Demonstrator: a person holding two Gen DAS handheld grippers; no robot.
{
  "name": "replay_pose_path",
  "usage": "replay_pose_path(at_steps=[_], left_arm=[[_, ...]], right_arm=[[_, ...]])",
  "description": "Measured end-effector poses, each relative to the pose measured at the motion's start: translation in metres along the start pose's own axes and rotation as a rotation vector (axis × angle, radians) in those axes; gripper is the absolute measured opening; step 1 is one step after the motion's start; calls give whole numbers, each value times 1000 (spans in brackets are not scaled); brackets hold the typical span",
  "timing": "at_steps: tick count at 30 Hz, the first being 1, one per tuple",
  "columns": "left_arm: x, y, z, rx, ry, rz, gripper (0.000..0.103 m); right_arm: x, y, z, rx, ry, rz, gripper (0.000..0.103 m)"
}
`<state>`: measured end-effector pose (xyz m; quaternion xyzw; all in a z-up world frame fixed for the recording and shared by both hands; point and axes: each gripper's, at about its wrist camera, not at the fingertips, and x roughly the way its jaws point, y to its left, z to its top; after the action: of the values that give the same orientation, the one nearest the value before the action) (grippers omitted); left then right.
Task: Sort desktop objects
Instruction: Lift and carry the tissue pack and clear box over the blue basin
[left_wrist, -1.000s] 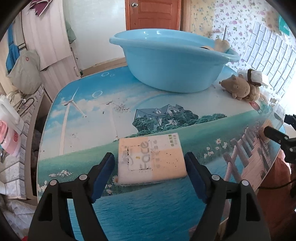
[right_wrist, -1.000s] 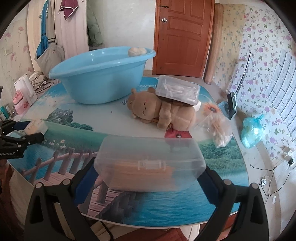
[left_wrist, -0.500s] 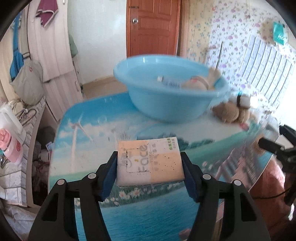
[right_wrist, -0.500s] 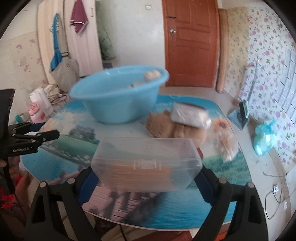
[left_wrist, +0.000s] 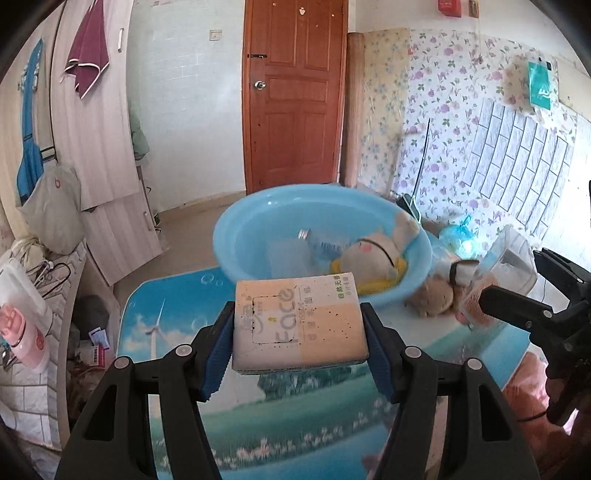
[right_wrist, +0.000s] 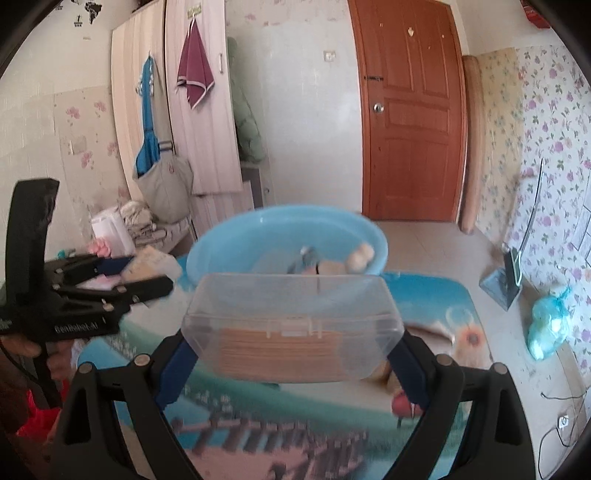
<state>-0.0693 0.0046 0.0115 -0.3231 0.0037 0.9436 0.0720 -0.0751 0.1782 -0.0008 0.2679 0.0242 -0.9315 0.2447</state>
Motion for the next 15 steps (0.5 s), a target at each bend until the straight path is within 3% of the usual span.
replay_pose_path(at_steps=[15], left_arm=[[50,-4,25,18,3,-34,64]], right_arm=[[47,-15,24,5,-14,20,93]])
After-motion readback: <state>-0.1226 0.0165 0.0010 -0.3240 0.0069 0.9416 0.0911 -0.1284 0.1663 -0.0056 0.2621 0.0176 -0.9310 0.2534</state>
